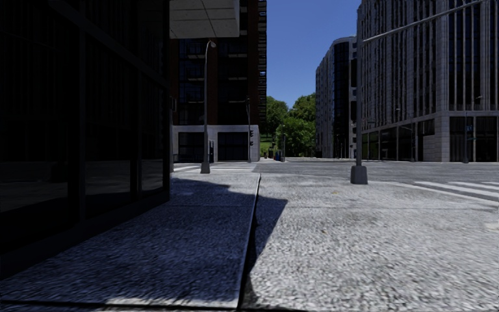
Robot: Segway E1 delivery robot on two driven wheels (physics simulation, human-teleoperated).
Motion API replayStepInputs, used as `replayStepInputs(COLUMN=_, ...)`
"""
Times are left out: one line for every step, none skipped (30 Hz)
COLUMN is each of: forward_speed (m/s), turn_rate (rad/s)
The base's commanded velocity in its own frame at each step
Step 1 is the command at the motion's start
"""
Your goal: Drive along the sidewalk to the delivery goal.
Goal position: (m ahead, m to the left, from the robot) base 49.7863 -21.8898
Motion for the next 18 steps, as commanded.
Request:
replayStepInputs(forward_speed=2.0, turn_rate=0.28)
replayStepInputs(forward_speed=2.0, turn_rate=0.28)
replayStepInputs(forward_speed=2.0, turn_rate=0.32)
replayStepInputs(forward_speed=2.0, turn_rate=0.33)
replayStepInputs(forward_speed=2.0, turn_rate=0.33)
replayStepInputs(forward_speed=2.0, turn_rate=0.33)
replayStepInputs(forward_speed=2.0, turn_rate=0.33)
replayStepInputs(forward_speed=2.0, turn_rate=0.27)
replayStepInputs(forward_speed=2.0, turn_rate=0.17)
replayStepInputs(forward_speed=2.0, turn_rate=0.06)
replayStepInputs(forward_speed=2.0, turn_rate=0.0)
replayStepInputs(forward_speed=2.0, turn_rate=0.0)
replayStepInputs(forward_speed=2.0, turn_rate=0.0)
replayStepInputs(forward_speed=2.0, turn_rate=0.0)
replayStepInputs(forward_speed=2.0, turn_rate=0.0)
replayStepInputs(forward_speed=2.0, turn_rate=0.0)
replayStepInputs(forward_speed=2.0, turn_rate=0.0)
replayStepInputs(forward_speed=2.0, turn_rate=0.0)
